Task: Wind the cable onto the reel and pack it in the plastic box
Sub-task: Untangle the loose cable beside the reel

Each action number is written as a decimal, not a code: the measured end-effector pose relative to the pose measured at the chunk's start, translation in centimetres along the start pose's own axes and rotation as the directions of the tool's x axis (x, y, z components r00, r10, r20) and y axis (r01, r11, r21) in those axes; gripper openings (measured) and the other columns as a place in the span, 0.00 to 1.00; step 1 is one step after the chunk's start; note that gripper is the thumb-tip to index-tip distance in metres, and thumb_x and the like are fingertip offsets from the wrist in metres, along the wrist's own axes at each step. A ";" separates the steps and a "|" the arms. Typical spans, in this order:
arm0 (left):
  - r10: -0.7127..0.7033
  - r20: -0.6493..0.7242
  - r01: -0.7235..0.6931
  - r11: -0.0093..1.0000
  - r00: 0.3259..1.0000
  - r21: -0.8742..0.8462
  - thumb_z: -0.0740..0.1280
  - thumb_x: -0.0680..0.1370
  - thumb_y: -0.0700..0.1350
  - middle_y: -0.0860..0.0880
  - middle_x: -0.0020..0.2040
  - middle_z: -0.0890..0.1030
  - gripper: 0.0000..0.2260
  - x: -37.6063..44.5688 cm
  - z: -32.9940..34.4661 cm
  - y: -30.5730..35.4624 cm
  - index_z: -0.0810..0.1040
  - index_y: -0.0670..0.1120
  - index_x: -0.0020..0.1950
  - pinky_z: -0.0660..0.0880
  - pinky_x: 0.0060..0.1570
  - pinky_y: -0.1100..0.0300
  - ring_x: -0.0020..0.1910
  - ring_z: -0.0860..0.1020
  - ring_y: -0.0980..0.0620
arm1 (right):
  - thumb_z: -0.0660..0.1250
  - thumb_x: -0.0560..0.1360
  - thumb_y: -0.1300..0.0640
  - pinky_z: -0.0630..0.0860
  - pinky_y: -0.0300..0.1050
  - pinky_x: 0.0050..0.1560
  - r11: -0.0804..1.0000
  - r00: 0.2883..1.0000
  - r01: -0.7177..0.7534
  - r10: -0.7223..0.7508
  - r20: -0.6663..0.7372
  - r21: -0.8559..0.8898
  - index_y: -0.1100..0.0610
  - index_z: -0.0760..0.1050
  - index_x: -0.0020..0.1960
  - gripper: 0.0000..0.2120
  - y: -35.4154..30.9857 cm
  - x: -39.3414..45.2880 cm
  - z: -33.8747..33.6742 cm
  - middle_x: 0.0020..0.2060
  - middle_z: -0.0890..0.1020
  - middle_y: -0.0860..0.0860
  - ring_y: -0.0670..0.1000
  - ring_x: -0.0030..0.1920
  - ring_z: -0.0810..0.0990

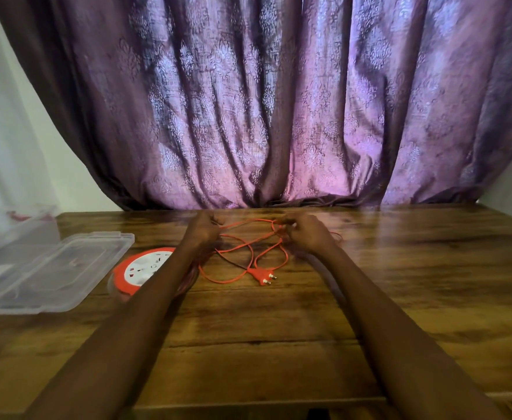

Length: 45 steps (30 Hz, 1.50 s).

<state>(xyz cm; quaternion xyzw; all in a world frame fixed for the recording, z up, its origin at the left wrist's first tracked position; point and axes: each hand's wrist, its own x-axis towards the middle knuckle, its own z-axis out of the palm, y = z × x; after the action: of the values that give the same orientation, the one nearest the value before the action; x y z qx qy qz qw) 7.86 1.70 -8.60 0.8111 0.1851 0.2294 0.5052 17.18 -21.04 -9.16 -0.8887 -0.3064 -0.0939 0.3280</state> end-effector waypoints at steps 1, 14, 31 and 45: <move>0.014 0.011 -0.014 0.999 1.000 0.049 0.63 0.74 0.25 0.44 0.35 0.79 0.14 -0.1 0.1 -0.1 0.78 0.42 0.38 0.76 0.25 0.61 0.29 0.80 0.51 | 0.65 0.75 0.55 0.78 0.49 0.55 0.996 0.998 -0.027 0.022 -0.059 -0.090 0.48 0.82 0.60 0.15 0.6 0.2 -0.2 0.56 0.85 0.53 0.56 0.56 0.82; -0.001 0.142 -0.072 0.855 0.990 0.513 0.74 0.72 0.41 0.41 0.47 0.85 0.09 2.0 -0.1 -0.8 0.83 0.38 0.50 0.75 0.41 0.62 0.42 0.81 0.48 | 0.55 0.78 0.36 0.60 0.63 0.68 0.914 0.947 -0.271 0.309 0.084 -0.303 0.51 0.74 0.68 0.27 2.4 3.2 2.3 0.69 0.71 0.58 0.62 0.70 0.64; 0.349 0.050 -0.295 0.696 0.936 0.655 0.69 0.73 0.45 0.43 0.58 0.80 0.14 1.6 1.1 0.8 0.80 0.47 0.59 0.74 0.59 0.51 0.58 0.78 0.41 | 0.69 0.72 0.42 0.69 0.53 0.60 0.981 0.955 -0.181 0.191 -0.226 0.062 0.44 0.78 0.50 0.09 0.0 2.4 2.0 0.45 0.86 0.49 0.52 0.55 0.81; 0.410 0.065 -0.412 0.874 0.910 0.257 0.73 0.75 0.51 0.47 0.45 0.85 0.11 1.6 4.6 3.1 0.83 0.45 0.51 0.76 0.47 0.57 0.45 0.82 0.50 | 0.66 0.76 0.53 0.70 0.54 0.52 0.954 0.855 0.124 -0.242 -0.458 -0.272 0.48 0.83 0.53 0.10 -1.4 1.2 0.8 0.45 0.83 0.51 0.57 0.51 0.78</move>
<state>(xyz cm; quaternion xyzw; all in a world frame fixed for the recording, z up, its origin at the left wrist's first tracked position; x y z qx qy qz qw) 11.98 -2.16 -7.24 0.8929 0.0357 0.3013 0.3326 17.29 -19.07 -8.63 -0.8350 -0.2846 -0.3805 0.2776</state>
